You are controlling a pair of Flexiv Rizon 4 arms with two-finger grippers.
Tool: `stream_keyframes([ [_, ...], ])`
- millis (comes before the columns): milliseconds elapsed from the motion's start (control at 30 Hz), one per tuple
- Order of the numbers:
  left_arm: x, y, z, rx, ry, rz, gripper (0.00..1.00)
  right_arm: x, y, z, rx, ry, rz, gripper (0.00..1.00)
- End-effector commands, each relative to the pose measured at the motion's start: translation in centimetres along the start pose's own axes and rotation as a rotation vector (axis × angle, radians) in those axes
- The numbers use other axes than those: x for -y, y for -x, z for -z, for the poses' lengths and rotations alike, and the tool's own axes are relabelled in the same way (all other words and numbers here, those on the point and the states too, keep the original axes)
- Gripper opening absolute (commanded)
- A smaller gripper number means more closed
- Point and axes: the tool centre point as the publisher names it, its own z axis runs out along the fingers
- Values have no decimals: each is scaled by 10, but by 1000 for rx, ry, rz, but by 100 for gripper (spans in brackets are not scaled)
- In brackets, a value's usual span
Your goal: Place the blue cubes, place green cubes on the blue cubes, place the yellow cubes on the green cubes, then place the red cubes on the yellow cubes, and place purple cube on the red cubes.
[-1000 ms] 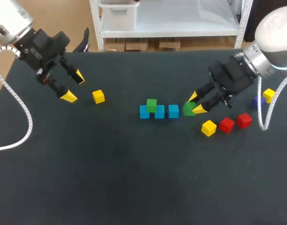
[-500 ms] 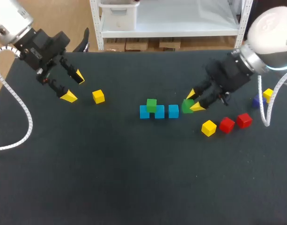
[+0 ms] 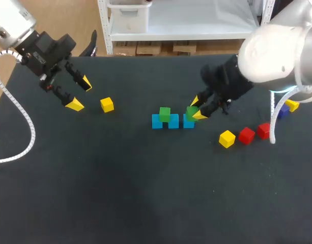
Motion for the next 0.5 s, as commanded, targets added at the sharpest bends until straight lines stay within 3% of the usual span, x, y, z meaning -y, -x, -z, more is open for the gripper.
stream_keyframes([
  [33, -1, 0, 0, 0, -1, -2, 100, -3, 7, -2, -45, -19, -22, 0],
  [500, -1, 0, 0, 0, -1, -2, 100, 3, 11, -11, -63, -47, -59, 0],
])
